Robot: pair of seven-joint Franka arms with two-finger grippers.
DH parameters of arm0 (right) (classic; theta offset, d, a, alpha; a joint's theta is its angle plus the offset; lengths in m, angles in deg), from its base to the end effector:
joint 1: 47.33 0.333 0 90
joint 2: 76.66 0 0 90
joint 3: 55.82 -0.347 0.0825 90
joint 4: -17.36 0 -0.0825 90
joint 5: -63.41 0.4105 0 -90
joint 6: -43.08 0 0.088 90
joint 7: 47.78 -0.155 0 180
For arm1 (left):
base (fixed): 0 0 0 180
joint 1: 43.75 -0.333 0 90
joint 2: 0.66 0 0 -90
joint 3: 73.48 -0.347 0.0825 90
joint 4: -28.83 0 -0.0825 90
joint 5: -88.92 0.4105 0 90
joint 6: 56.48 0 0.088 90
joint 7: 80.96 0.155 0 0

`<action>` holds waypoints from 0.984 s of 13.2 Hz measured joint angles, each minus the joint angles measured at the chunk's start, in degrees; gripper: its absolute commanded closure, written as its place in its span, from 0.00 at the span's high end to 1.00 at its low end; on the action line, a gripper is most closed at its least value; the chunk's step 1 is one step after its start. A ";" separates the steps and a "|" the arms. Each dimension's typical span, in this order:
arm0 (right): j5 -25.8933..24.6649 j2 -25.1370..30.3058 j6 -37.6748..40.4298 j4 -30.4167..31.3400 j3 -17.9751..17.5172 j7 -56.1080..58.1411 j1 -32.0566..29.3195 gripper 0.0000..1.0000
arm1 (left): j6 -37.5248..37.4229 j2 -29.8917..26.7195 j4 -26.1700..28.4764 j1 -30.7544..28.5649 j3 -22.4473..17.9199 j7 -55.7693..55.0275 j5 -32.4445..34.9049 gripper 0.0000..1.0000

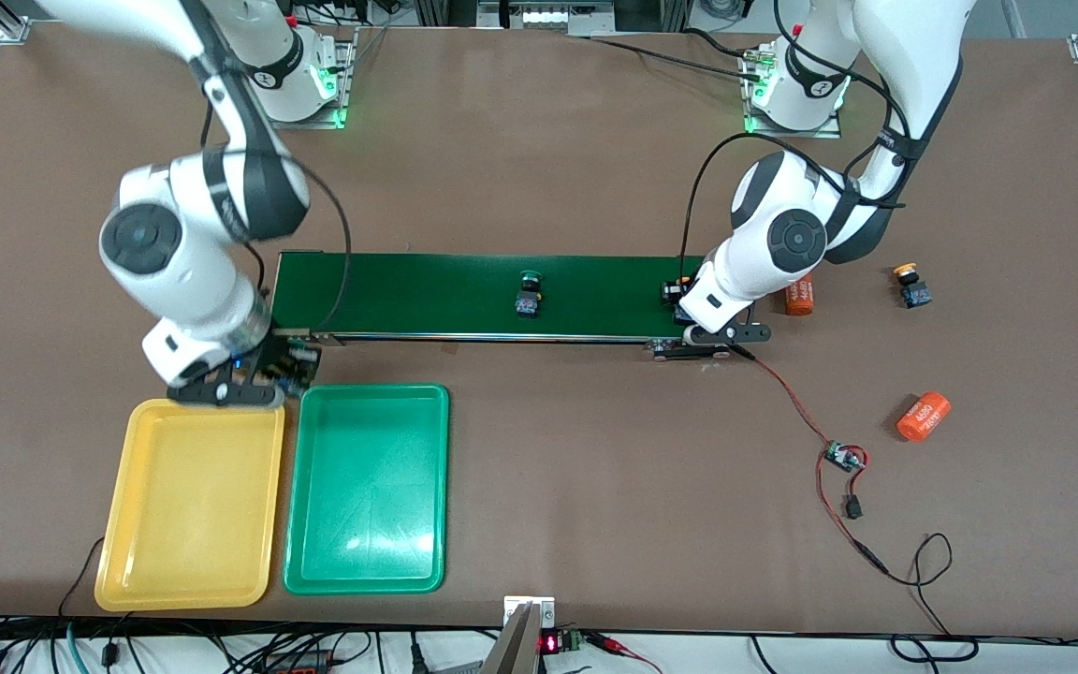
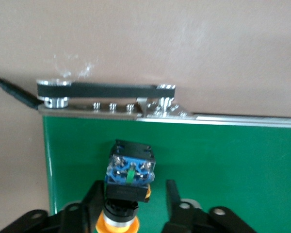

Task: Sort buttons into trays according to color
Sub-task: 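Carry the green-base button with the right gripper into the green tray, then return the right gripper to the belt and grasp the orange-base button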

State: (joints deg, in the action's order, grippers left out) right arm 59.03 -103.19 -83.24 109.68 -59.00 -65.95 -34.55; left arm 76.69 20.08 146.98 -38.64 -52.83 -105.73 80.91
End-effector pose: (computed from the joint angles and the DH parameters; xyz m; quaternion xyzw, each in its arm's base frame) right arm 0.7100 0.1927 0.3391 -0.9976 0.0024 -0.0686 0.0001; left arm 0.5436 -0.2711 0.2254 0.9917 0.0493 -0.0847 0.0836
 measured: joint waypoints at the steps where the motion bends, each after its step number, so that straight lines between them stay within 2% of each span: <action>1: 0.45 -4.02 -0.68 -3.89 -0.05 1.65 -0.03 0.00 | 0.10 -0.27 -0.36 -0.01 -0.01 0.00 -0.16 1.00; 3: 0.66 -11.88 -4.42 -10.67 -0.52 3.59 0.18 0.00 | -0.39 -2.14 -0.69 -0.59 -0.32 0.00 -0.19 1.00; 4: 0.66 -15.00 -7.14 -12.70 -0.62 4.27 0.36 0.00 | -1.88 -3.82 -0.70 -2.32 -0.59 0.26 -0.19 1.00; 5: 0.66 -17.44 -9.59 -13.90 -0.63 5.65 0.49 0.04 | -3.60 -5.62 -0.68 -5.28 -0.81 1.69 -0.18 1.00; 6: 0.66 -19.13 -10.86 -14.59 -0.62 7.07 0.48 0.26 | -4.85 -7.23 -0.64 -9.05 -1.09 4.49 -0.14 1.00; 7: 0.66 -20.15 -11.34 -15.03 -0.61 8.02 0.42 0.54 | -5.58 -8.30 -0.51 -13.48 -1.29 8.33 0.31 1.00; 9: 0.66 -20.51 -11.45 -15.40 -0.60 8.48 0.33 1.00 | -5.96 -8.62 0.18 -22.04 -1.69 14.98 3.88 1.00; 13: 0.67 -20.48 -11.28 -15.84 -0.62 9.10 0.47 1.00 | -6.09 -7.09 4.17 -31.62 -1.78 17.15 16.32 1.00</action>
State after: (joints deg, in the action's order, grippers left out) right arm 59.70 -123.67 -94.52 93.84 -59.62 -56.84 -34.08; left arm 70.60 13.00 151.15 -70.27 -54.62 -88.59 97.23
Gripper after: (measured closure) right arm 0.172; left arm 0.000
